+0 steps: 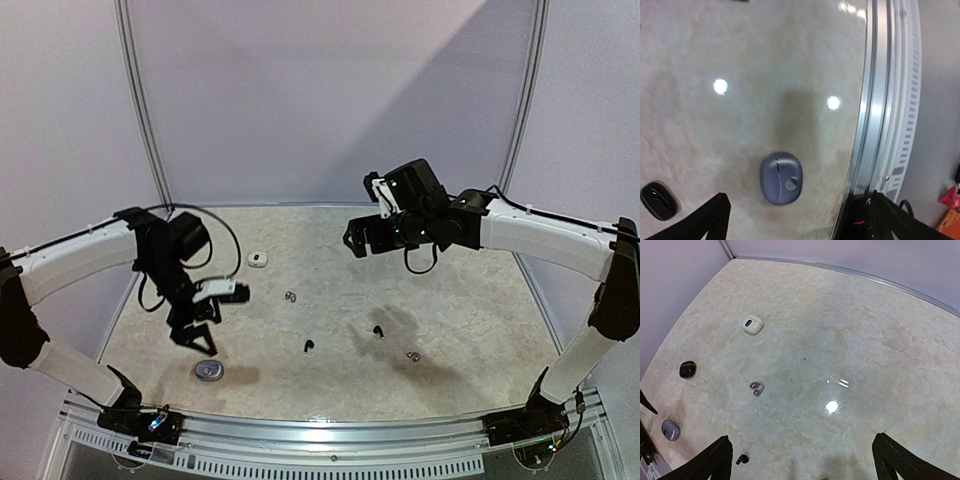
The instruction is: Insert the wireless bluetooth earbuds into the charging case
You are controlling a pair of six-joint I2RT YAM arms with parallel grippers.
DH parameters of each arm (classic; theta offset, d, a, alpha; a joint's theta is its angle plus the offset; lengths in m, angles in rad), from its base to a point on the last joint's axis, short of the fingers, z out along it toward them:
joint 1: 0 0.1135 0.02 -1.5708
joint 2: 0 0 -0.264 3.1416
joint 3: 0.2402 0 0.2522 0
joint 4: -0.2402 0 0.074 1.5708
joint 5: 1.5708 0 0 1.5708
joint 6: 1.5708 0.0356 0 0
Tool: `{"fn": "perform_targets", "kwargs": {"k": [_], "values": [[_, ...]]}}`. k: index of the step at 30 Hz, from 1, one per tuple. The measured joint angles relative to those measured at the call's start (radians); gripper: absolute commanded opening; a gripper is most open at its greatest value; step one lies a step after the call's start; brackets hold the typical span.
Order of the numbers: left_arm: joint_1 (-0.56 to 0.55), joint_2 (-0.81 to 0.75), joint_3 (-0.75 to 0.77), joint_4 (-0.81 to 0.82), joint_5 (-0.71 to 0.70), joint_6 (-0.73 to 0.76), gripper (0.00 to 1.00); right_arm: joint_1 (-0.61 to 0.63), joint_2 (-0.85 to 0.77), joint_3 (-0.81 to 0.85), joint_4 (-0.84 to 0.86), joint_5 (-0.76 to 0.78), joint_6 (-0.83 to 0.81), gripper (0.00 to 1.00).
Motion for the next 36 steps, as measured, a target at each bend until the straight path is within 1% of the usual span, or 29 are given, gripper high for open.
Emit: {"fn": "perform_targets", "kwargs": {"k": [3, 6, 10, 12, 15, 19, 23, 25, 28, 29, 32, 34, 36], "values": [[-0.035, -0.061, -0.159, -0.002, -0.100, 0.111, 0.99, 0.048, 0.000, -0.008, -0.004, 0.001, -0.014, 0.99], [-0.080, -0.112, -0.258, 0.045, -0.187, 0.159, 0.99, 0.085, 0.000, -0.008, -0.006, 0.007, -0.014, 0.99], [-0.122, -0.132, -0.321, 0.154, -0.270, 0.175, 0.97, 0.126, 0.000, -0.008, -0.007, 0.031, -0.014, 0.99], [-0.128, -0.132, -0.352, 0.220, -0.296, 0.183, 0.93, 0.144, 0.001, -0.008, -0.007, 0.045, -0.011, 0.99], [-0.130, -0.107, -0.392, 0.282, -0.318, 0.187, 0.83, 0.165, 0.002, -0.008, -0.008, 0.066, 0.000, 0.99], [-0.132, -0.022, -0.396, 0.337, -0.340, 0.190, 0.68, 0.190, 0.003, -0.008, -0.009, 0.088, 0.021, 0.99], [-0.134, 0.011, -0.396, 0.364, -0.347, 0.190, 0.57, 0.203, 0.003, -0.008, -0.010, 0.104, 0.036, 0.99], [-0.136, 0.012, -0.396, 0.364, -0.335, 0.197, 0.45, 0.207, 0.003, -0.008, -0.010, 0.110, 0.043, 0.99], [-0.140, 0.011, -0.396, 0.355, -0.303, 0.209, 0.25, 0.208, 0.003, -0.008, -0.012, 0.117, 0.051, 0.99], [-0.143, 0.008, -0.399, 0.356, -0.290, 0.206, 0.20, 0.208, 0.003, -0.008, -0.012, 0.123, 0.053, 0.99], [-0.146, -0.005, -0.402, 0.348, -0.277, 0.186, 0.09, 0.208, 0.003, -0.008, -0.015, 0.141, 0.064, 0.99], [-0.146, -0.020, -0.393, 0.330, -0.272, 0.170, 0.04, 0.208, 0.002, -0.013, -0.010, 0.156, 0.074, 0.99], [-0.146, -0.043, -0.357, 0.296, -0.270, 0.156, 0.00, 0.207, -0.002, -0.030, 0.008, 0.162, 0.088, 0.99]]}}
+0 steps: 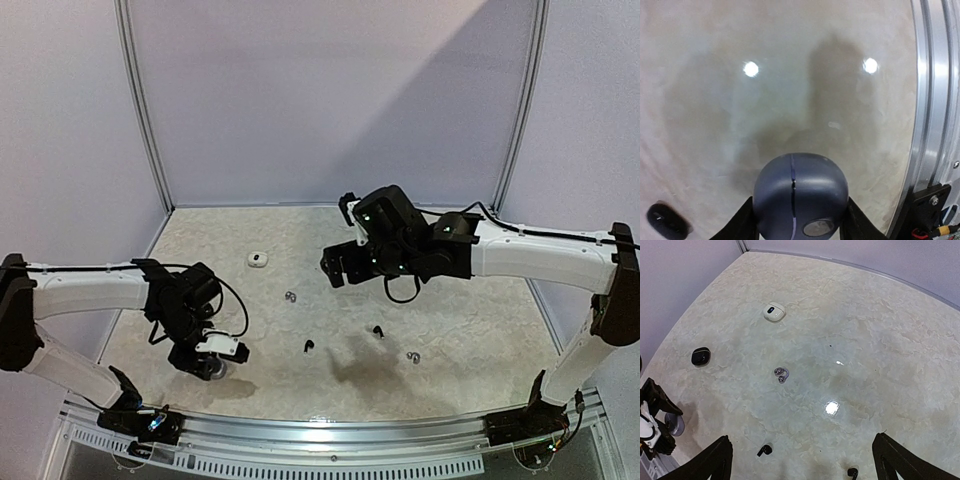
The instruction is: Insert the wireless bluetooth earbuds into the charging case
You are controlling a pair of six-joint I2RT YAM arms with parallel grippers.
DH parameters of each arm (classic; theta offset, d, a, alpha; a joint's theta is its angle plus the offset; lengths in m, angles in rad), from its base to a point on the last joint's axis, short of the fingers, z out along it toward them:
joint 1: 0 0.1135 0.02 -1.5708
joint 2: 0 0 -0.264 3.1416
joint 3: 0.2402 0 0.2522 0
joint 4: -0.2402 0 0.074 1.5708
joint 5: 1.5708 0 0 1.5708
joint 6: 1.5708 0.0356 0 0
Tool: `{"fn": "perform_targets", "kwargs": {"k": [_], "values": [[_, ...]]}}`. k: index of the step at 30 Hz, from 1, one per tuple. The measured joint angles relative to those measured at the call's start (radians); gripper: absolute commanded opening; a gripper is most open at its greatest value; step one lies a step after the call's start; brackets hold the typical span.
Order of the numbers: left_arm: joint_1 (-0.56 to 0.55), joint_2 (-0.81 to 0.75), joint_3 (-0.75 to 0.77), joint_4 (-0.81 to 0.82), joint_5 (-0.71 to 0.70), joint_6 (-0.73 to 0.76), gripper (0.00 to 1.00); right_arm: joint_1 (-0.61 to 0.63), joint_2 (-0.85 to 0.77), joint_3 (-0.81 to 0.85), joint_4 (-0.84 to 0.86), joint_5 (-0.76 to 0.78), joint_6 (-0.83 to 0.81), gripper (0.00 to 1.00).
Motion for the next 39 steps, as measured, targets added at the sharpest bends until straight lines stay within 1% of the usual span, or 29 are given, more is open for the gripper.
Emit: {"fn": "perform_targets", "kwargs": {"k": [2, 4, 5, 8, 10, 12, 16, 18, 20, 27, 30, 32, 39], "values": [[0.000, -0.049, 0.049, -0.013, 0.006, -0.011, 0.00, -0.003, -0.011, -0.024, 0.024, -0.009, 0.011, 0.99], [0.000, -0.149, 0.100, 0.010, 0.023, -0.018, 0.00, -0.007, -0.026, -0.038, 0.047, -0.040, 0.022, 0.99], [0.000, -0.216, 0.116, 0.040, 0.037, -0.018, 0.00, -0.009, -0.032, -0.038, 0.064, -0.061, 0.026, 0.99], [0.000, -0.386, 0.119, 0.171, 0.064, -0.023, 0.00, -0.011, -0.055, -0.034, 0.154, -0.186, 0.035, 0.98], [-0.003, -0.451, 0.117, 0.257, 0.072, -0.023, 0.00, -0.004, -0.052, -0.017, 0.206, -0.264, 0.042, 0.93], [-0.009, -0.460, 0.118, 0.317, 0.071, -0.024, 0.00, 0.017, -0.029, 0.023, 0.244, -0.335, 0.046, 0.87], [-0.015, -0.420, 0.119, 0.366, 0.051, -0.037, 0.00, 0.062, 0.076, 0.148, 0.295, -0.438, 0.050, 0.78], [-0.016, -0.409, 0.119, 0.377, 0.047, -0.042, 0.00, 0.074, 0.128, 0.175, 0.327, -0.476, 0.059, 0.72], [-0.017, -0.410, 0.119, 0.383, 0.047, -0.045, 0.00, 0.079, 0.174, 0.185, 0.343, -0.503, 0.074, 0.69], [-0.021, -0.406, 0.119, 0.412, 0.042, -0.046, 0.00, 0.077, 0.291, 0.257, 0.312, -0.536, 0.101, 0.62], [-0.023, -0.396, 0.119, 0.422, 0.037, -0.046, 0.00, 0.077, 0.320, 0.301, 0.288, -0.552, 0.100, 0.54], [-0.024, -0.391, 0.119, 0.427, 0.033, -0.046, 0.00, 0.077, 0.333, 0.330, 0.273, -0.557, 0.097, 0.50], [-0.026, -0.382, 0.119, 0.445, 0.013, -0.047, 0.00, 0.077, 0.363, 0.365, 0.237, -0.572, 0.088, 0.44]]}}
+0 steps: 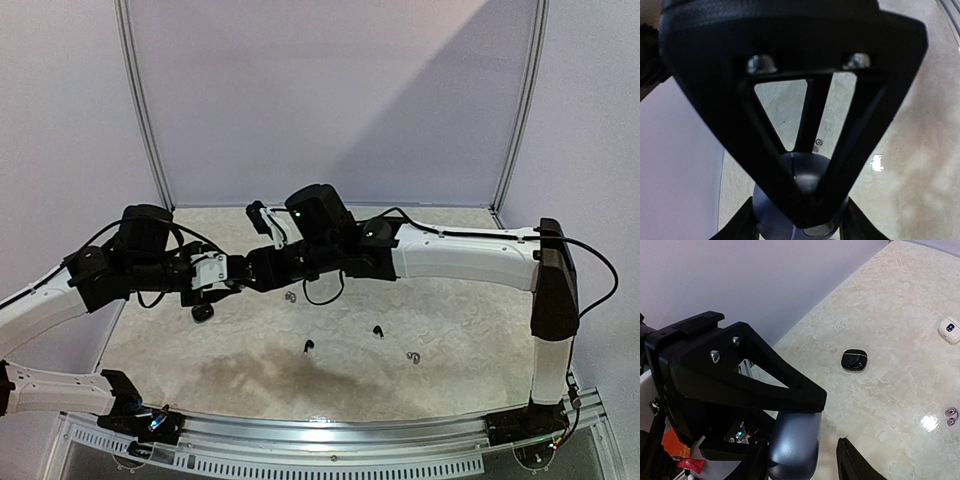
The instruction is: Insert the wireless bluetooth earbuds into the charging case
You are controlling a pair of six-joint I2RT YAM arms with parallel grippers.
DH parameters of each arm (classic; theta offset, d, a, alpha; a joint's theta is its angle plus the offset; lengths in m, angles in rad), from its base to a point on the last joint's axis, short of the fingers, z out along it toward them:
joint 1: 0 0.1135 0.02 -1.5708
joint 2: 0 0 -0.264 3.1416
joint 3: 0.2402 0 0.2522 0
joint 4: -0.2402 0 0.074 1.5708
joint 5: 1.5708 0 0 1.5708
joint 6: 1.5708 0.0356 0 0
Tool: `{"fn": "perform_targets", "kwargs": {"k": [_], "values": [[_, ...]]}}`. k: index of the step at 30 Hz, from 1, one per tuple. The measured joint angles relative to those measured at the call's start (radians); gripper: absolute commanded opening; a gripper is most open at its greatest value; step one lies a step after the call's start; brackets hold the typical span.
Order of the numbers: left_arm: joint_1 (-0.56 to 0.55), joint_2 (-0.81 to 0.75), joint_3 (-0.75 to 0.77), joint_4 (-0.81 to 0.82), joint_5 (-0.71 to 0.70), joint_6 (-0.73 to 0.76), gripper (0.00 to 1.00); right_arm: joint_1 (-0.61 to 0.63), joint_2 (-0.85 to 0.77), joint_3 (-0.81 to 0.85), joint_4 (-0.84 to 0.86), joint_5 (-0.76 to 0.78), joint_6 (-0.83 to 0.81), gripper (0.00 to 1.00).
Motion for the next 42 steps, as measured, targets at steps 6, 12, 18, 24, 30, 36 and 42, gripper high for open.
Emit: {"fn": "perform_targets", "kwargs": {"k": [6, 12, 18, 24, 30, 36, 42], "values": [[-0.002, 0.002, 0.000, 0.003, -0.016, 0.003, 0.00, 0.000, 0.005, 0.011, -0.020, -0.010, -0.009, 0.15], [-0.002, 0.002, 0.000, 0.015, -0.025, 0.001, 0.69, 0.000, 0.005, 0.018, -0.026, -0.016, 0.009, 0.00], [-0.002, -0.011, 0.023, -0.005, 0.055, -0.146, 0.99, -0.011, -0.029, -0.047, -0.025, -0.016, -0.044, 0.00], [-0.001, -0.050, 0.048, -0.008, 0.249, -0.397, 0.97, -0.030, -0.204, -0.211, -0.044, 0.009, -0.215, 0.00], [0.002, -0.010, 0.063, 0.079, 0.492, -0.645, 0.74, -0.033, -0.463, -0.357, 0.067, -0.049, -0.398, 0.00], [0.003, 0.041, 0.042, 0.405, 0.638, -0.896, 0.59, -0.032, -0.510, -0.358, 0.145, -0.085, -0.489, 0.00], [0.003, 0.060, 0.003, 0.655, 0.682, -1.039, 0.39, -0.032, -0.501, -0.358, 0.156, -0.105, -0.518, 0.00]]}}
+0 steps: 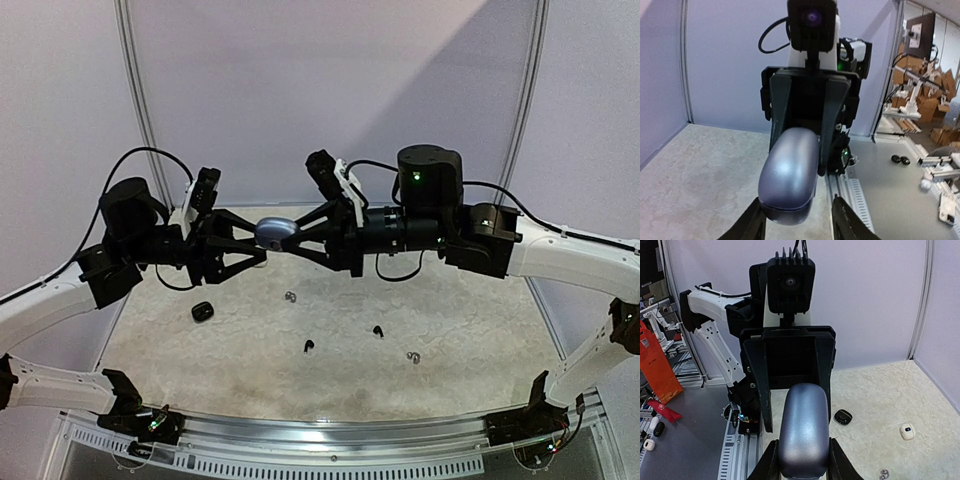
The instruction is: Insert the wireless bluetooth earbuds into the charging case
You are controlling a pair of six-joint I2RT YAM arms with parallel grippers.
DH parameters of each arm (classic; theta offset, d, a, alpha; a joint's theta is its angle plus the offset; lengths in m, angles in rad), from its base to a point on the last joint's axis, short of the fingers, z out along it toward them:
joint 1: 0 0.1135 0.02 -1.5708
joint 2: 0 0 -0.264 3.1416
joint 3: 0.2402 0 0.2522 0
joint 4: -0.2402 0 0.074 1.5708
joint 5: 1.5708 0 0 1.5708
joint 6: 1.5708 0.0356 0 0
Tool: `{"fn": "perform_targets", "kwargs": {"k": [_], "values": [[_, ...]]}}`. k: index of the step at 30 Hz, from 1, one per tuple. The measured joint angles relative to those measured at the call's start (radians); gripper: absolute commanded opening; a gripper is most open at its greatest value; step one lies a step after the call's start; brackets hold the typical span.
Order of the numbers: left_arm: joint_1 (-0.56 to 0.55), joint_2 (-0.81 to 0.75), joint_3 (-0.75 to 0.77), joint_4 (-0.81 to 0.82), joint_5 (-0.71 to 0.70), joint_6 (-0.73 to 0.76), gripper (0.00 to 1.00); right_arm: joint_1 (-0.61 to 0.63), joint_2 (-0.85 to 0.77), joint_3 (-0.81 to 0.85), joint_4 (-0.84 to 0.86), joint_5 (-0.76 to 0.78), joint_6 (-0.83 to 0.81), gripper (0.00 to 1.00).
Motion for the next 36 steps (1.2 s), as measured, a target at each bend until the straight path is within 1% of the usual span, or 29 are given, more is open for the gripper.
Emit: {"fn": "perform_targets", "kwargs": {"k": [4, 7, 9, 11, 15, 16, 18, 19, 20, 22, 24, 29, 36], "values": [[0.000, 0.006, -0.013, 0.054, 0.002, -0.031, 0.32, 0.001, 0.000, 0.000, 0.011, -0.013, -0.010, 0.00], [0.000, 0.007, -0.013, 0.071, -0.001, -0.038, 0.20, 0.001, 0.000, 0.000, 0.023, -0.023, -0.011, 0.00], [0.000, 0.007, -0.013, 0.082, 0.005, -0.037, 0.07, 0.001, 0.000, 0.000, 0.029, -0.031, -0.016, 0.00], [0.000, 0.007, -0.013, 0.089, 0.008, -0.035, 0.00, 0.001, 0.000, 0.000, 0.034, -0.035, -0.018, 0.00], [0.000, 0.007, -0.013, 0.092, 0.008, -0.037, 0.00, 0.001, 0.000, 0.000, 0.038, -0.036, -0.019, 0.00], [0.000, 0.007, -0.013, 0.092, 0.008, -0.037, 0.00, 0.001, 0.000, 0.000, 0.039, -0.035, -0.019, 0.04], [0.000, 0.007, -0.013, 0.091, 0.006, -0.037, 0.00, 0.001, 0.000, 0.000, 0.039, -0.034, -0.019, 0.23], [0.000, 0.007, -0.013, 0.090, 0.004, -0.036, 0.00, 0.001, 0.000, 0.000, 0.039, -0.032, -0.019, 0.40], [0.000, 0.006, -0.013, 0.089, 0.001, -0.035, 0.00, 0.001, 0.000, 0.000, 0.038, -0.029, -0.018, 0.47], [-0.003, 0.006, -0.013, 0.081, -0.012, -0.023, 0.00, 0.001, 0.006, 0.001, 0.041, -0.003, -0.010, 0.56], [-0.009, 0.006, -0.013, 0.063, -0.027, -0.001, 0.00, 0.001, 0.016, 0.001, 0.040, 0.026, -0.003, 0.59], [-0.010, -0.008, -0.013, -0.015, -0.092, 0.105, 0.00, 0.001, 0.045, 0.015, 0.009, 0.084, 0.009, 0.59], [-0.013, -0.046, -0.012, -0.126, -0.172, 0.319, 0.00, 0.005, 0.087, 0.060, -0.053, 0.098, 0.015, 0.59]]}}
